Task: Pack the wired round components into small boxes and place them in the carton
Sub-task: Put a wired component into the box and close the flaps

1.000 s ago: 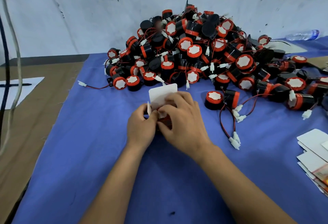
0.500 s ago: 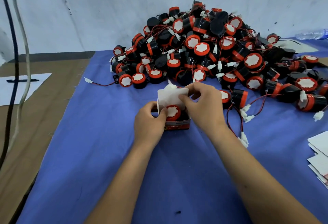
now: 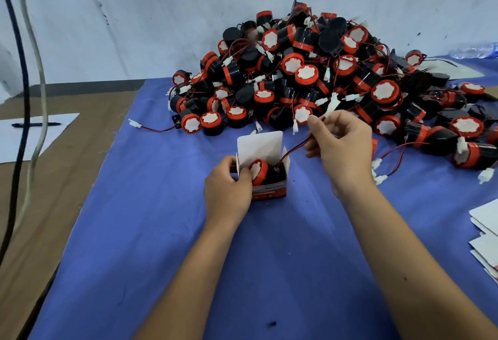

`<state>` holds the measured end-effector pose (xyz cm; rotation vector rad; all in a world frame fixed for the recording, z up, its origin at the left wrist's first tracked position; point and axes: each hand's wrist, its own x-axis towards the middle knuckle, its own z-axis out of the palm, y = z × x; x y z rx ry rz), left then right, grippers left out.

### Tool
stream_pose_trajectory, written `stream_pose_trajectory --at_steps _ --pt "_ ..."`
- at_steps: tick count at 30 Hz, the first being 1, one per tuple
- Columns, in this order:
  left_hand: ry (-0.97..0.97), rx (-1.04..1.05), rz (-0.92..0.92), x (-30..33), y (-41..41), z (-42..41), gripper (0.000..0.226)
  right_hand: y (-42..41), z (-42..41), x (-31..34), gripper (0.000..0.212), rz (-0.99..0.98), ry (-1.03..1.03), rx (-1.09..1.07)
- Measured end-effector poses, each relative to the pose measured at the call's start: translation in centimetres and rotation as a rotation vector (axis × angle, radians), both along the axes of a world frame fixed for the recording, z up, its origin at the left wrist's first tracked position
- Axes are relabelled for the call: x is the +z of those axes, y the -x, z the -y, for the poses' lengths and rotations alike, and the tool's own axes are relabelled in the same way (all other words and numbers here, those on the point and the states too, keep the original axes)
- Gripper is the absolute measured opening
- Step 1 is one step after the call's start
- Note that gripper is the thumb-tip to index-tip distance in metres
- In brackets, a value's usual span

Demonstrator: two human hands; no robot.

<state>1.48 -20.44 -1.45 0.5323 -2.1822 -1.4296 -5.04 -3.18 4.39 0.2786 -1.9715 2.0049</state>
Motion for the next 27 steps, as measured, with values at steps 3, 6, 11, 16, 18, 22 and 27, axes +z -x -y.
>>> stream_pose_trajectory --at_steps 3,6,11,16,18,22,27 --pt "0.001 -0.007 -0.007 0.1 -0.2 -0.3 0.023 -1.1 0.0 0.9 0.018 -0.191 -0.312 0.089" --pt "0.008 -0.037 -0.030 0.3 -0.5 -0.5 0.018 -2.2 0.9 2.0 0.017 -0.335 -0.792 0.084" --pt "0.062 -0.010 -0.006 0.2 -0.2 -0.5 0.020 -3.9 3.6 2.2 0.024 -0.325 -1.294 0.056" --pt "0.026 -0.018 -0.010 0.7 -0.4 -0.9 0.024 -3.7 4.4 2.2 0.044 -0.276 -1.483 0.021" --pt "0.024 -0.029 -0.005 0.7 -0.5 -0.8 0.023 -3.6 4.6 2.0 0.053 -0.274 -1.458 0.002" --pt "0.051 -0.045 -0.034 0.6 -0.5 -0.8 0.034 -3.0 4.1 1.6 0.051 -0.198 -1.354 -0.047" --pt "0.081 -0.026 -0.031 0.3 0.0 -1.2 0.026 -2.7 4.2 1.2 0.020 0.022 -1.211 -0.048"
